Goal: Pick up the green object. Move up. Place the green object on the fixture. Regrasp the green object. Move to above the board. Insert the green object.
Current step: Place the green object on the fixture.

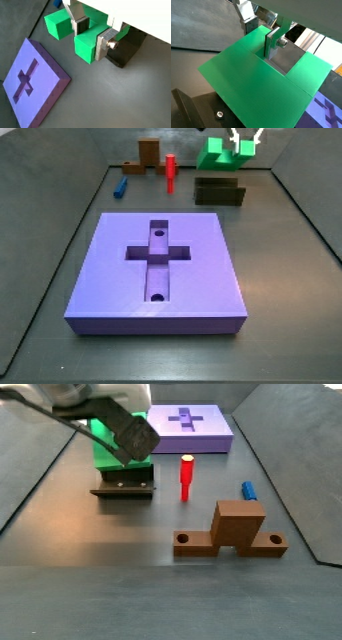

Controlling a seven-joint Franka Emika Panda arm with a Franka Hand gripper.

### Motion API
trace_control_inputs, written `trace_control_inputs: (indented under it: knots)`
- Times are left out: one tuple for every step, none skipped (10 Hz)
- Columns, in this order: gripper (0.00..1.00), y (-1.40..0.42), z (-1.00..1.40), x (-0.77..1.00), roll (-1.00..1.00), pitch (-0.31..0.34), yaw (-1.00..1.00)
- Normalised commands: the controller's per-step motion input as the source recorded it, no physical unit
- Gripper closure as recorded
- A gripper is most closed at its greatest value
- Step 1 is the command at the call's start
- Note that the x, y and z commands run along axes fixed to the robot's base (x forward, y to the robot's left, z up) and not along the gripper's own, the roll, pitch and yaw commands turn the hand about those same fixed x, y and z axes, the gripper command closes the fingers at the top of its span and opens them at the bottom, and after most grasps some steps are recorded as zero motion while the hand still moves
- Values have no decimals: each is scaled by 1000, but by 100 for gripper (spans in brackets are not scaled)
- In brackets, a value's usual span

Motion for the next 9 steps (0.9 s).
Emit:
trace_control_inputs:
  knots:
    - [100,0,-554,126,-346,-137,0]
    - [100,100,-669,0,-454,-166,0]
    - [100,149,-617,0,-437,-343,-9]
    - [100,34,-351,9,-274,-480,0]
    - [100,11,-43,91,0,-229,-63]
    - [100,0,0,0,214,-77,-143]
    - [100,17,0,6,283,-3,-166]
    - [100,83,-86,-6,143,0,-126]
    - [100,11,-114,-49,257,0,-111]
